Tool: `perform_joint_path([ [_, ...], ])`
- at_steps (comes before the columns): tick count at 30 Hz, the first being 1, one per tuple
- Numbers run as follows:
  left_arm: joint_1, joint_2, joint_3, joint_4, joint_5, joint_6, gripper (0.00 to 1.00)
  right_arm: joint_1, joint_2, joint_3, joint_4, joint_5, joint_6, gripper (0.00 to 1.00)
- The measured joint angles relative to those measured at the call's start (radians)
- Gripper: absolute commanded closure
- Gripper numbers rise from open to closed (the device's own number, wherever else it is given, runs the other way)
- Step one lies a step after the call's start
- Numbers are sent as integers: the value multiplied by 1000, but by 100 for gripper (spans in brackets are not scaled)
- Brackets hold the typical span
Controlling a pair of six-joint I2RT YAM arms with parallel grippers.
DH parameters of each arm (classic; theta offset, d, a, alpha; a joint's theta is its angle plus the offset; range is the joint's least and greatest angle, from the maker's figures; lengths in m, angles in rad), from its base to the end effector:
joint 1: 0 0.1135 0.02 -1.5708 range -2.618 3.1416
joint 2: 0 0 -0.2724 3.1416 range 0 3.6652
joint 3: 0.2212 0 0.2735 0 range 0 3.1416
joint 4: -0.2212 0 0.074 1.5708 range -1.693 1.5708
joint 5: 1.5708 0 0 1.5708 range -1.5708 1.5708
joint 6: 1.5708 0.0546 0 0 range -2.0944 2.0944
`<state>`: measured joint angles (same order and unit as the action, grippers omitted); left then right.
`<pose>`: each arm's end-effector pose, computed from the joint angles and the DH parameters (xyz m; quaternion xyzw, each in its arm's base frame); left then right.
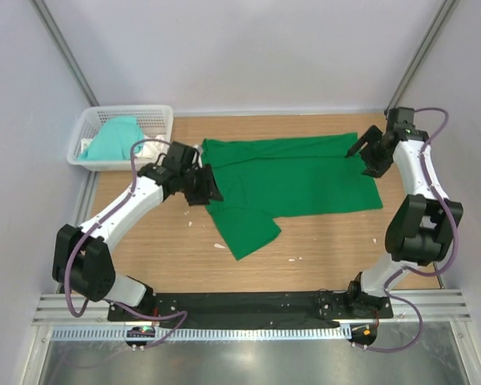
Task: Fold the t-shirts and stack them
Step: Fold the tshirt
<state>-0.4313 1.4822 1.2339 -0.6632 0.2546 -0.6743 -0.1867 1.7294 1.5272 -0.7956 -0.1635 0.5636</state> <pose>0.3095 -0.1576 0.2772 -0.0729 0.9366 -0.2708 0.2102 0.4004 -0.0666 0.2802 0.3288 0.8980 0.1297 0.2620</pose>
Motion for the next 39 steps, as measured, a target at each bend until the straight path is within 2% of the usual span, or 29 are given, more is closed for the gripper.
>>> perform_joint_path([
  [3, -31, -52, -177, 19, -14, -40, 50, -40, -104, -148, -11, 8, -1, 25],
  [7, -72, -58, -302, 56, -35, -80, 50, -74, -169, -293, -25, 22, -12, 27],
  [10, -77, -50, -324, 93, -46, -101, 50, -105, -192, -372, -19, 30, -26, 28],
  [15, -65, 29, -323, 195, -64, -106, 58, -188, -214, -475, 12, 26, -51, 30],
  [19, -43, 119, -322, 247, -64, -105, 61, -242, -216, -480, 26, 17, -84, 31],
  [26, -33, 161, -319, 267, -72, -104, 56, -310, -216, -474, 33, 1, -129, 31],
  [34, -28, 227, -268, 285, -64, -103, 62, -340, -186, -444, 47, -31, -136, 31],
  [36, -25, 231, -267, 290, -64, -103, 65, -344, -175, -436, 53, -34, -136, 29],
  [39, -20, 238, -267, 293, -63, -104, 78, -346, -159, -429, 56, -34, -137, 28],
])
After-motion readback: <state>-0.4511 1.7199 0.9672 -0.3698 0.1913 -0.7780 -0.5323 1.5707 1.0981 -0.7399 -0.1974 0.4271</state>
